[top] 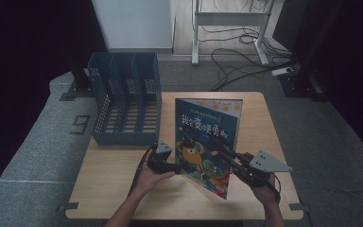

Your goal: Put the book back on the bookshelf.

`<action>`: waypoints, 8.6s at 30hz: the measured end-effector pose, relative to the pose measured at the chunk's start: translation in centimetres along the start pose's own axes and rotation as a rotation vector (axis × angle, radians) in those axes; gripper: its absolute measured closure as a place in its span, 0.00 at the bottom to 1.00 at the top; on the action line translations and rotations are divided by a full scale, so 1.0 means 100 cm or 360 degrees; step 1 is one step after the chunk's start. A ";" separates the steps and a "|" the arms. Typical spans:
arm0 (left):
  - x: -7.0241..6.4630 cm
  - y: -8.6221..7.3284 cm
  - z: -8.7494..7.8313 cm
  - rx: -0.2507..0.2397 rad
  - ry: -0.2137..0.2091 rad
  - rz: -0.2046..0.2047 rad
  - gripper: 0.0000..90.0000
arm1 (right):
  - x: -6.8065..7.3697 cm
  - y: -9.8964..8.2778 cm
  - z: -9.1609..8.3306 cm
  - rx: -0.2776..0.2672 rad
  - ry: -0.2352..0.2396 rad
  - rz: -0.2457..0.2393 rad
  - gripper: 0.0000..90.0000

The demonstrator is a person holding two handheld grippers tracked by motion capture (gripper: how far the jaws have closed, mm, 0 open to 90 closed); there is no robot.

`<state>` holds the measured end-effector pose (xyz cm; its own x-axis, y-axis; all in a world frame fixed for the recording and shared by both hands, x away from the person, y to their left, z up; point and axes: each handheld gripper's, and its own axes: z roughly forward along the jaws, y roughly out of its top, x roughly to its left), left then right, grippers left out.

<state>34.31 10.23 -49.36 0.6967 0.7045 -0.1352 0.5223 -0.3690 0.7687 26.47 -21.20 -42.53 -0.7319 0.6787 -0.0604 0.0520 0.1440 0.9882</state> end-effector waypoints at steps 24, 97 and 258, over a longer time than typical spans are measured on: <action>-0.003 0.024 -0.012 -0.0208 -0.0106 0.0108 0.29 | -0.014 -0.016 -0.006 0.0050 -0.0068 0.0007 0.78; -0.052 0.042 -0.059 -0.0600 -0.0267 0.0268 0.73 | -0.038 -0.044 0.002 0.0186 -0.0266 0.0186 0.49; -0.085 0.055 -0.076 -0.0828 -0.0273 0.0198 0.91 | -0.046 -0.052 0.011 0.0064 -0.0411 0.0370 0.31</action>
<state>27.49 6.85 -39.23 0.8301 0.5503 -0.0900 0.1499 -0.0647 0.9866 30.26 -24.28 -47.59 -0.5017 0.8557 0.1270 0.2278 -0.0109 0.9737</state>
